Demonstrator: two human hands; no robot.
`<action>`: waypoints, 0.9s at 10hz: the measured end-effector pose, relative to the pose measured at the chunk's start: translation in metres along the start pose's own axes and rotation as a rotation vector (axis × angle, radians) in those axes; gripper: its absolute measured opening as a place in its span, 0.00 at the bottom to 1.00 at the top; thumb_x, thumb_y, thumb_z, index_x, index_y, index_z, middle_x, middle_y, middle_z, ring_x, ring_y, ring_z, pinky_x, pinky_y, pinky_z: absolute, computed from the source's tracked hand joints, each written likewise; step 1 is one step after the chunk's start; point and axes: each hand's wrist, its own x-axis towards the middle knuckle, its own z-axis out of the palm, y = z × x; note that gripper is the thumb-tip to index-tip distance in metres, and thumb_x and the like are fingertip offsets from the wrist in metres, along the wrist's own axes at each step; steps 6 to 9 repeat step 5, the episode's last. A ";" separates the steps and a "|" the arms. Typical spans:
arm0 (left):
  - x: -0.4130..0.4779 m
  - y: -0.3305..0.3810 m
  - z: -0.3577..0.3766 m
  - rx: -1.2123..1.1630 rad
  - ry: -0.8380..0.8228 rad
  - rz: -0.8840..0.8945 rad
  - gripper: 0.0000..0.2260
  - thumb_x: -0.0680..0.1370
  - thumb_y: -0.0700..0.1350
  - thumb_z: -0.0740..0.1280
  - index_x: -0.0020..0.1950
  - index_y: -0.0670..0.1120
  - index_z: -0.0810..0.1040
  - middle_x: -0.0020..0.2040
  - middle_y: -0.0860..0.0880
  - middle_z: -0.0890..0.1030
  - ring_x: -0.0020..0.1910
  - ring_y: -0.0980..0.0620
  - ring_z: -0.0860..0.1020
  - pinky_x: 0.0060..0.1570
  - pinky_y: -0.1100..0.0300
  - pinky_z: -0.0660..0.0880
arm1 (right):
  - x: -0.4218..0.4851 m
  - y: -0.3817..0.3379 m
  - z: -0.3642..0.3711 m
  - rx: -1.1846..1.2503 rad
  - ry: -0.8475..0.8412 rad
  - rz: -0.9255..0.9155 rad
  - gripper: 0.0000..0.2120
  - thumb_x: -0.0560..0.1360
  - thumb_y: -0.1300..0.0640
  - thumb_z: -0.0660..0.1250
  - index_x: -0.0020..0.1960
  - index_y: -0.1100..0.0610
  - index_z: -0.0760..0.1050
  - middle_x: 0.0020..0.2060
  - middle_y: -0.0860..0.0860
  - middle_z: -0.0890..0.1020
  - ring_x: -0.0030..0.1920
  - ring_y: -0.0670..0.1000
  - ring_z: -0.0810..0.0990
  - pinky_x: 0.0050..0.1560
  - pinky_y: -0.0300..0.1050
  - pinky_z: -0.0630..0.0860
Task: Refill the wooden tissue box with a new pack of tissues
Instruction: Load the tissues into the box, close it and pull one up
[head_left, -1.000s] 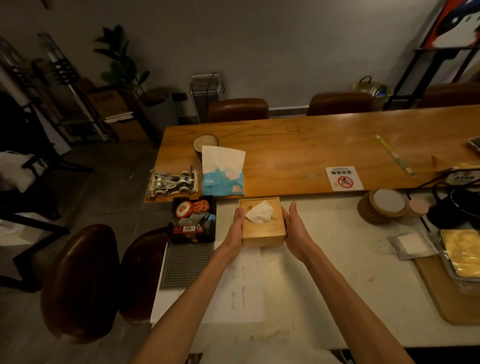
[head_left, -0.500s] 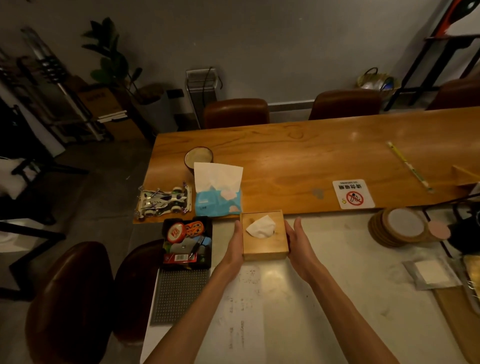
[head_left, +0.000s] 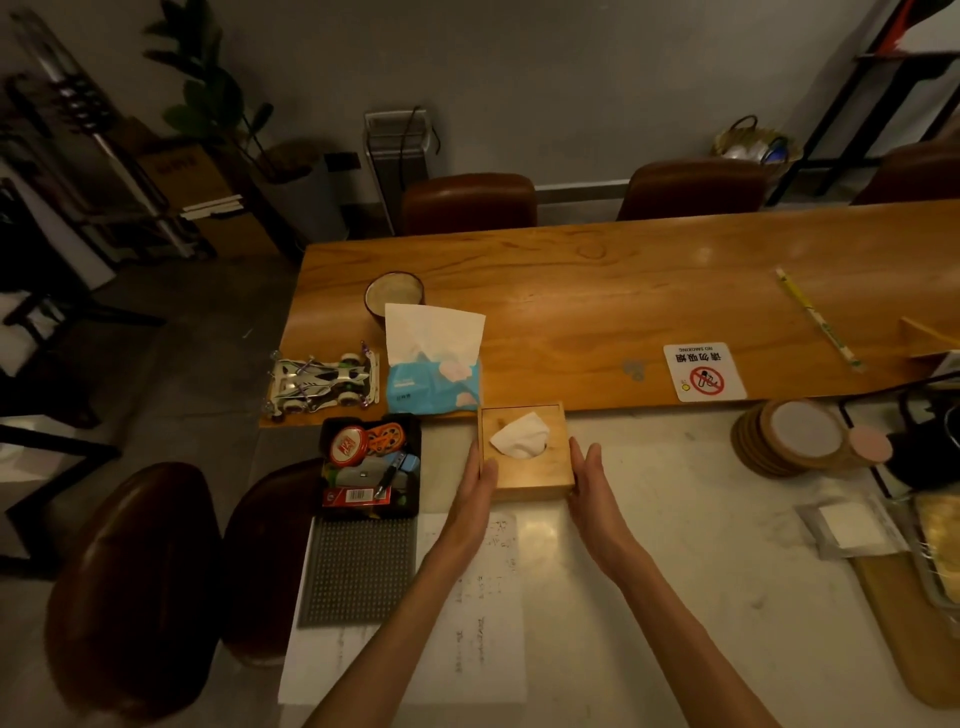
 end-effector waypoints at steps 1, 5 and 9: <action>0.000 -0.005 0.001 0.080 -0.052 0.034 0.28 0.84 0.51 0.54 0.79 0.53 0.43 0.75 0.59 0.53 0.72 0.62 0.53 0.69 0.64 0.53 | -0.009 -0.007 0.007 -0.014 0.010 -0.023 0.35 0.76 0.29 0.40 0.79 0.43 0.48 0.77 0.43 0.57 0.77 0.47 0.56 0.77 0.49 0.52; 0.005 -0.008 -0.014 0.896 0.193 0.089 0.27 0.79 0.62 0.55 0.74 0.53 0.55 0.66 0.42 0.73 0.61 0.39 0.74 0.58 0.46 0.74 | -0.036 -0.022 0.017 -0.671 0.086 -0.269 0.35 0.79 0.46 0.63 0.78 0.52 0.49 0.73 0.49 0.65 0.73 0.54 0.66 0.65 0.42 0.66; 0.005 -0.008 -0.014 0.896 0.193 0.089 0.27 0.79 0.62 0.55 0.74 0.53 0.55 0.66 0.42 0.73 0.61 0.39 0.74 0.58 0.46 0.74 | -0.036 -0.022 0.017 -0.671 0.086 -0.269 0.35 0.79 0.46 0.63 0.78 0.52 0.49 0.73 0.49 0.65 0.73 0.54 0.66 0.65 0.42 0.66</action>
